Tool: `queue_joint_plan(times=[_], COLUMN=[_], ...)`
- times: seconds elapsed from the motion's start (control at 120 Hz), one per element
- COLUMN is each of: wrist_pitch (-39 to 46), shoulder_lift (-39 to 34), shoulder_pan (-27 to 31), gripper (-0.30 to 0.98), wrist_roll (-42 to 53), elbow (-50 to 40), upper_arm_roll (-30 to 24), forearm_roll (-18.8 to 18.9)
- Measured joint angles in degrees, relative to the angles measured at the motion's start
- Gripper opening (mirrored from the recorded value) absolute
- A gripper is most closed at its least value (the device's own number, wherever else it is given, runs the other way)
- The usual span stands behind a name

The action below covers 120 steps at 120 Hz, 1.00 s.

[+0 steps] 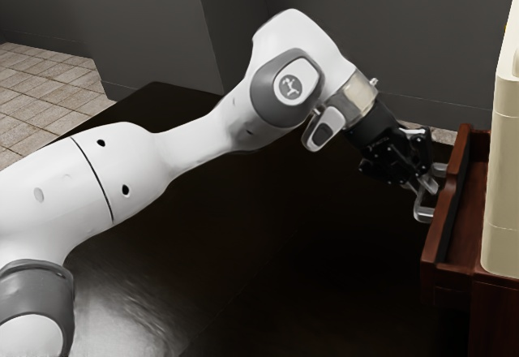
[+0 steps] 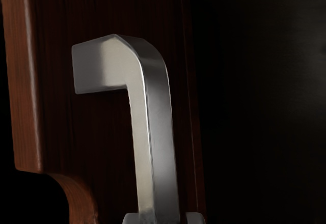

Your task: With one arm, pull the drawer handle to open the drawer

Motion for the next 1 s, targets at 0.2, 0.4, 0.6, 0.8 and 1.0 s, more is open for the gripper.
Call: queue_joint_plan(times=[0.2,0.4,0.6,0.8,1.0], wrist_pitch=[0.01,-0.03,-0.05,0.10,0.11], shoulder_lift=[-4.46,-8.19,-12.00,-13.15,-14.05], shoulder_pan=[4.60,8.44,11.23,12.86,13.13], gripper=[-0.01,-0.02,-0.03,-0.06,-0.07], wrist_roll=[0.00,0.00,0.01,0.04,0.02], elbow=[-6.41,-11.13,-16.29,-17.92,-18.23], upper_arm_roll=[-0.02,-0.30,-0.41,-0.86,-1.34], forearm_roll=[0.31,1.48,1.73,1.20,1.11])
